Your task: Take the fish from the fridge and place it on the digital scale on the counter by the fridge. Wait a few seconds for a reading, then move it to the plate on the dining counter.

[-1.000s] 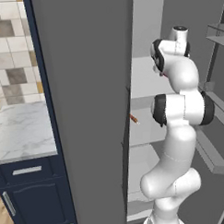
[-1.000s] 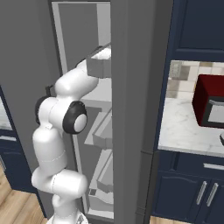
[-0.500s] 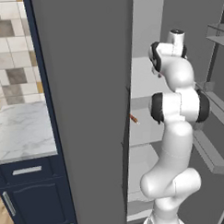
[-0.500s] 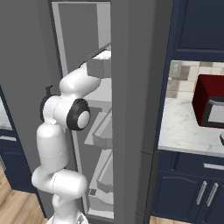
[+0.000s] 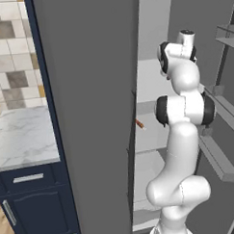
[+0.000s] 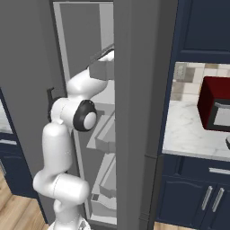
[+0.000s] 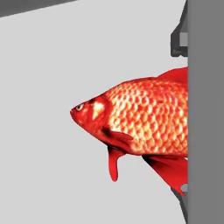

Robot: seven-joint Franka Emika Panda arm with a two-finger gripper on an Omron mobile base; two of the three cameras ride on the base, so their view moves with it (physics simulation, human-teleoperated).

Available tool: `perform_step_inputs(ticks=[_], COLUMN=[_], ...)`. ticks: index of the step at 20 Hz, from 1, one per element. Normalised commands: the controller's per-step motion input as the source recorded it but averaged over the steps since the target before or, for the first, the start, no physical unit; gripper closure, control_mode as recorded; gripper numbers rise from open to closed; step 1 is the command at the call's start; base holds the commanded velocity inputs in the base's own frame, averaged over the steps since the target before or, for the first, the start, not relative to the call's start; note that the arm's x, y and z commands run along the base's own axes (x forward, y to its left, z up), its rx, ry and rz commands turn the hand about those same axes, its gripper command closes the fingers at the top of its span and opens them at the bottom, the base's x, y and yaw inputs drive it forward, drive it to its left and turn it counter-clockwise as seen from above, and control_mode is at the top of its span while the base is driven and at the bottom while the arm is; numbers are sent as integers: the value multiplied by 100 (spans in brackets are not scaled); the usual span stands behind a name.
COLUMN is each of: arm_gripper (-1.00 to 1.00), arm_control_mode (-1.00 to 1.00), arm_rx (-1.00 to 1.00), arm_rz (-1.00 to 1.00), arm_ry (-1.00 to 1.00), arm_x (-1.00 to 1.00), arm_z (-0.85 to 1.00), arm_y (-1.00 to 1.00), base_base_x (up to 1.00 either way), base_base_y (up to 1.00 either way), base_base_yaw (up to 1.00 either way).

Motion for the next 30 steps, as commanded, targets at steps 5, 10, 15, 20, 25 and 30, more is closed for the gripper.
perform_step_inputs(ticks=[5,10,15,20,25,30], arm_gripper=[-100,100,100,100,100,100], arm_control_mode=[-100,-100,-100,-100,-100,-100], arm_rx=[1,0,0,0,0,0], arm_rz=[0,0,0,0,0,0], arm_ry=[0,0,0,0,-3,-9], arm_x=[0,0,0,-6,-25,-62], arm_z=[-15,-19,-9,-2,0,0], arm_y=[0,3,6,45,32,29], base_base_x=[0,0,0,0,0,0], base_base_y=[0,0,0,0,0,0], base_base_yaw=[0,0,0,0,0,0])
